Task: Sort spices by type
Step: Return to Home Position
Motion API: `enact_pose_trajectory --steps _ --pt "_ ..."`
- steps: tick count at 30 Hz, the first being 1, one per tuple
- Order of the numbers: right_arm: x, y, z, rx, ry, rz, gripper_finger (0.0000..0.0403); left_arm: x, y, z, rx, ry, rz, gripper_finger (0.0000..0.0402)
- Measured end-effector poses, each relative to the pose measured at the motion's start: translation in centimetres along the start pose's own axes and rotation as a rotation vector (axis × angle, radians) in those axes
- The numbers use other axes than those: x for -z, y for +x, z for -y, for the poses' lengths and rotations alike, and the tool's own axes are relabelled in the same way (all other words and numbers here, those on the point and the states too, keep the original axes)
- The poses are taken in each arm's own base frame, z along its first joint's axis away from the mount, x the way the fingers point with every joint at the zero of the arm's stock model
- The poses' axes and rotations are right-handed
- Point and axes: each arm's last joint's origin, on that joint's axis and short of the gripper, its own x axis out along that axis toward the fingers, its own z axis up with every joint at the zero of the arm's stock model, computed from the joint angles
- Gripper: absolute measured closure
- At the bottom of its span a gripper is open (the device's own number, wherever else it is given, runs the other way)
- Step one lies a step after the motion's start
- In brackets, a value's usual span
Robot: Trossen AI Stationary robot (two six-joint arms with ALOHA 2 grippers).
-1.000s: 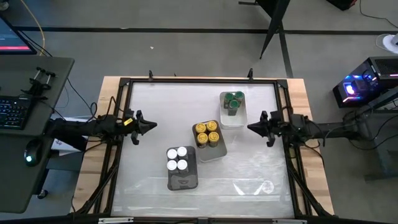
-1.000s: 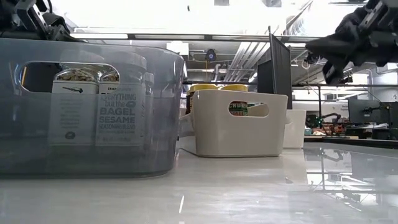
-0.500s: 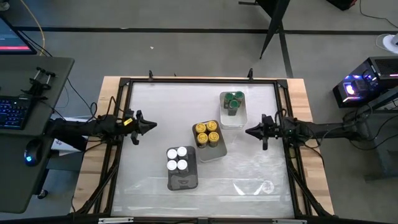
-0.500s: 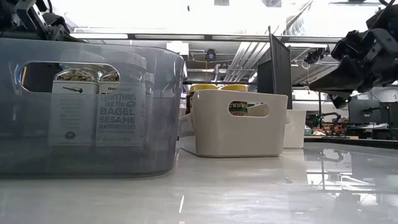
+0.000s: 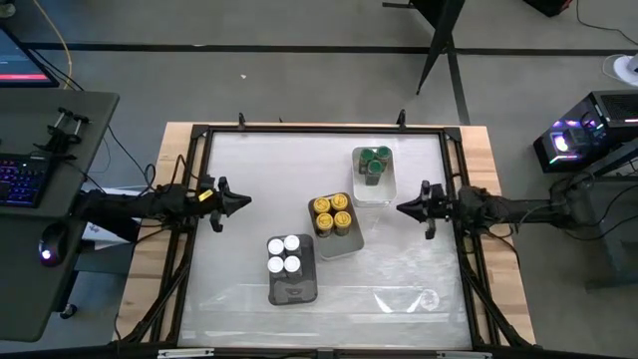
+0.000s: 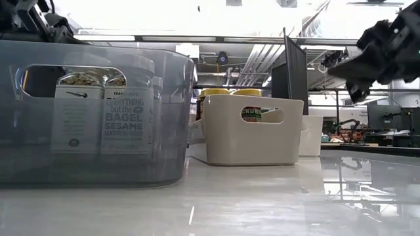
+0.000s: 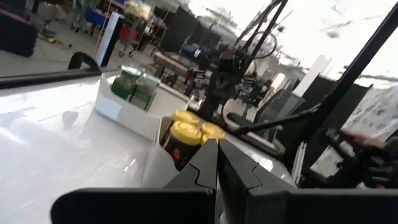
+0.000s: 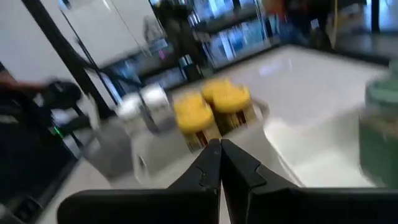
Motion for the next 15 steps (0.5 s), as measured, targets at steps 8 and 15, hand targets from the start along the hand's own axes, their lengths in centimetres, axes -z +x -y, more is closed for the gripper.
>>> enact_pose_trajectory --steps 8,15 --pt "-1.9 -1.0 -0.8 -0.092 0.012 0.224 0.0402 -0.1 -0.1 0.0 0.008 -0.003 0.012 0.0401" --pt "-1.6 -0.9 -0.7 -0.082 0.01 0.193 0.0402 -0.1 -0.1 0.0 0.007 -0.003 0.012 0.0401"
